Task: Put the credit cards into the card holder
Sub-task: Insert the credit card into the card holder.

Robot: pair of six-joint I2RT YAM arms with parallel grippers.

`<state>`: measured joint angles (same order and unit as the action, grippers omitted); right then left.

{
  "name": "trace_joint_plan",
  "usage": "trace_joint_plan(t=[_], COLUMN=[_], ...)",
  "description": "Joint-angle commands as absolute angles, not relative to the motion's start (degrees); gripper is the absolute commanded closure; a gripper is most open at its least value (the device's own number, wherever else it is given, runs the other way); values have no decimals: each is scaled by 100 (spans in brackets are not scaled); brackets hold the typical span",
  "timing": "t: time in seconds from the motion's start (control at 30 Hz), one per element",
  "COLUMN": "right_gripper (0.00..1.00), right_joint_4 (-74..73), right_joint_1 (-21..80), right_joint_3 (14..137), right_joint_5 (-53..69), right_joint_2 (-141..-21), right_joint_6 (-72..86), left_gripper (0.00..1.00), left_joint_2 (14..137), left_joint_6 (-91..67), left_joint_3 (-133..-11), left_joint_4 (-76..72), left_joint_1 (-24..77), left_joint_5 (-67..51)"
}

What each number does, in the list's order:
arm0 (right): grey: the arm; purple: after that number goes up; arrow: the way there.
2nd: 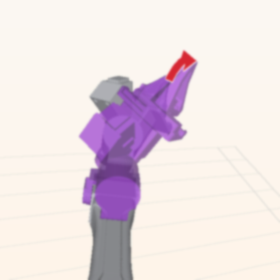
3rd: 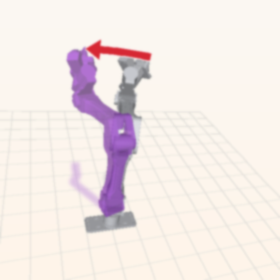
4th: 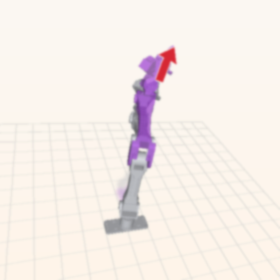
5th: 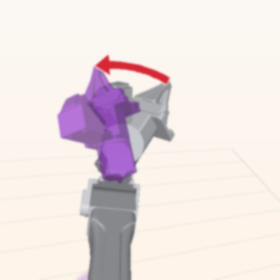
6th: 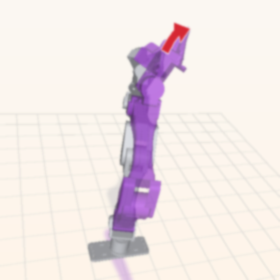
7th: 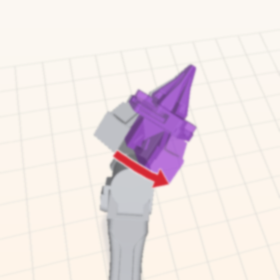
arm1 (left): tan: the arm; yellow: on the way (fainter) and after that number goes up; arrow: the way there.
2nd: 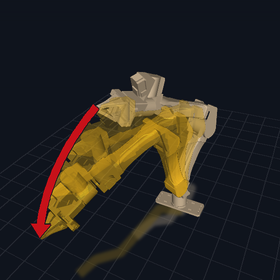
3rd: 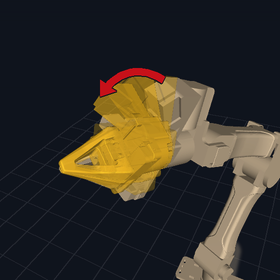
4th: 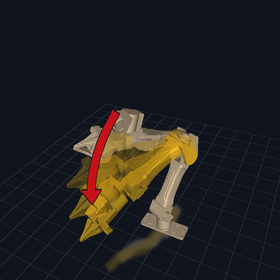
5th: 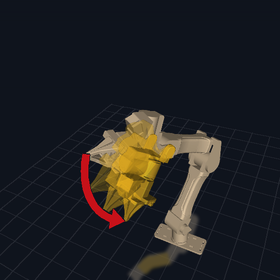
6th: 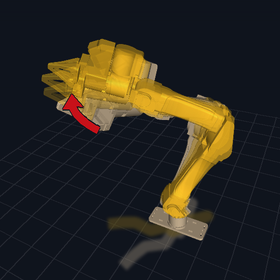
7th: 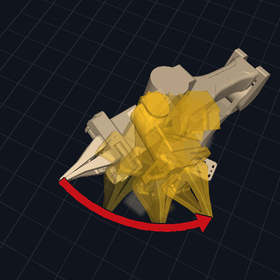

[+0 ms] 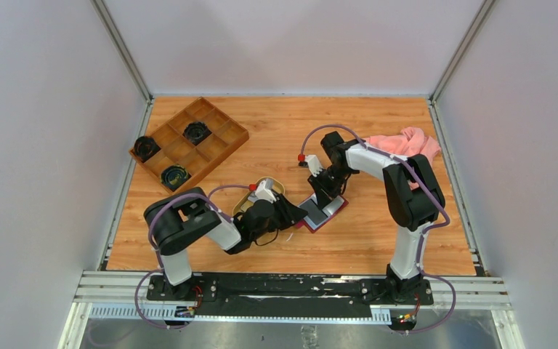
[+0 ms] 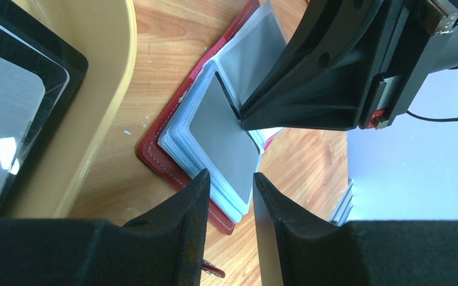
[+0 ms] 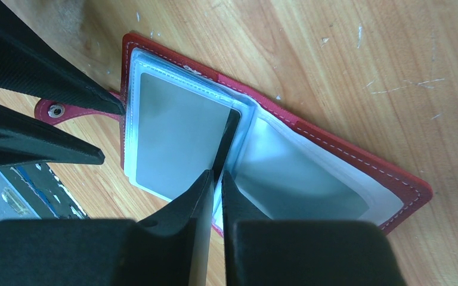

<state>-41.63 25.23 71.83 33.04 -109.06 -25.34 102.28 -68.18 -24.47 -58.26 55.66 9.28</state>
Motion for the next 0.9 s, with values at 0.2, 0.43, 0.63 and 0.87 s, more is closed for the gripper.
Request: trace_joint_plan(t=[0.2, 0.43, 0.63, 0.87], right_gripper=[87, 87, 87, 87], right_joint_4=[-4430, -4438, -4438, -4448], right_joint_1=[2563, 2561, 2558, 2552], right_joint_3=[7216, 7223, 7223, 7223], right_joint_5=[3209, 3225, 3225, 3226], right_joint_2=[-11115, -11110, -11119, -11118], right_joint_6=[-2641, -2643, -2652, -2652], left_gripper=[66, 67, 70, 75], left_joint_2=[10546, 10607, 10633, 10670], left_joint_6=[-6898, -6899, -6908, -6943], left_joint_3=[-2514, -2539, -2527, -2503], left_joint_4=[-6154, -6196, -6242, -6354], left_joint_1=[5476, 5440, 5432, 5423], left_joint_5=[897, 862, 846, 818])
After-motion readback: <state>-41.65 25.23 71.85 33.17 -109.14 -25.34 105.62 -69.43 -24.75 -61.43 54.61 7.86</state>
